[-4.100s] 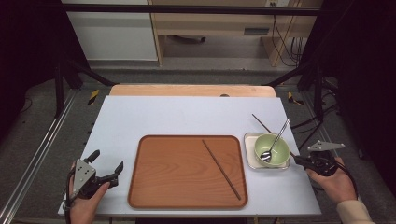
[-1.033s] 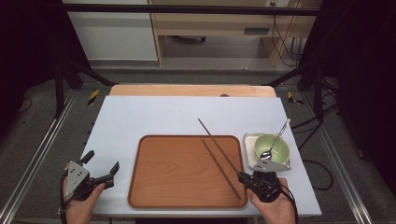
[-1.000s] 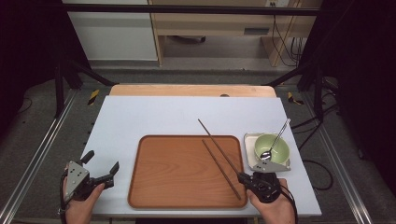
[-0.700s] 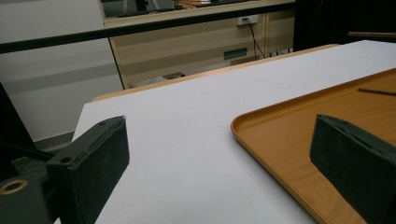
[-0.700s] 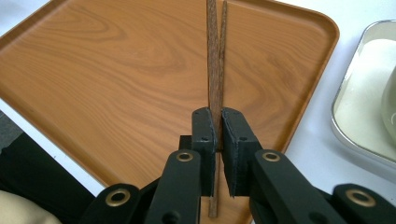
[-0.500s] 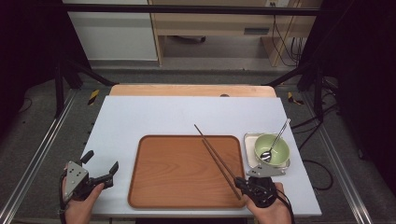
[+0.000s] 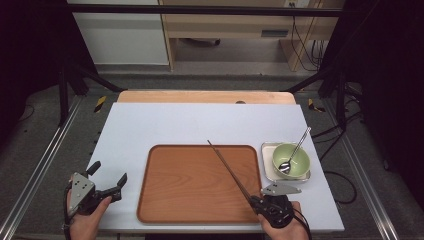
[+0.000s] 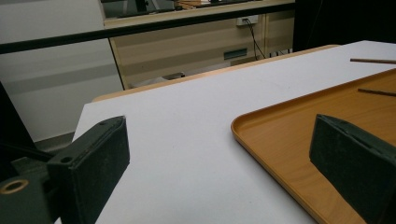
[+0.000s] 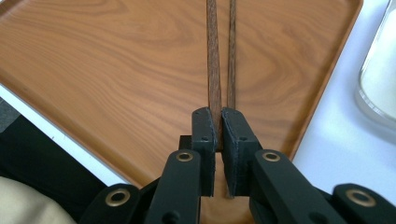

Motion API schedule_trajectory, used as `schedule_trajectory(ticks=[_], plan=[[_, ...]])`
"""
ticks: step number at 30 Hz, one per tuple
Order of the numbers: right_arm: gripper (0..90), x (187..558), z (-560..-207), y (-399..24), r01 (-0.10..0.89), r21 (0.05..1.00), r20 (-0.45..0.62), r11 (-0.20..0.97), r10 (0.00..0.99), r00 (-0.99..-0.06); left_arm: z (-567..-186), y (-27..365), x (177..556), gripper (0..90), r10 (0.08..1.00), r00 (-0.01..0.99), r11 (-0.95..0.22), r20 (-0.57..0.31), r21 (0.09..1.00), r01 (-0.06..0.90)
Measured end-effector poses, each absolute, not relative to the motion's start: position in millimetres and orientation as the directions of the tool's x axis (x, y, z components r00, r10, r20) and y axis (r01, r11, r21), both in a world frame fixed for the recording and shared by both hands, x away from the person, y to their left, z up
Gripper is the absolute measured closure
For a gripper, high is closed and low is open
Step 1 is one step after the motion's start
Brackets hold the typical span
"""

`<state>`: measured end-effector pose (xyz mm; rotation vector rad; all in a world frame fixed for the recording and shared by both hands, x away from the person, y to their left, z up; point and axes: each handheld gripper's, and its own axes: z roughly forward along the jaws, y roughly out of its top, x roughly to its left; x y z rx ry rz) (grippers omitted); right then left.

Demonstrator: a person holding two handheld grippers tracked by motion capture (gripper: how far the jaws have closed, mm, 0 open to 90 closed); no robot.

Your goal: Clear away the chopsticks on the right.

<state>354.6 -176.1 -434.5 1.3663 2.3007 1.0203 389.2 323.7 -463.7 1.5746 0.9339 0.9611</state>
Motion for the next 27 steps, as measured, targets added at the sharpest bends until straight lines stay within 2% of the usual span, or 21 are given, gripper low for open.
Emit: schedule_trajectory(ticks=[8, 27], plan=[[84.4, 348, -449, -173, 0.685, 0.649, 0.087, 0.332, 0.861, -0.500, -463, 324, 389, 4.9, 0.917, 0.378, -0.174, 0.125, 0.980, 0.098], [84.3, 347, -457, -171, 0.705, 0.622, 0.092, 0.341, 0.862, -0.498, -464, 323, 390, 4.9, 0.914, 0.385, -0.177, 0.127, 0.979, 0.099]])
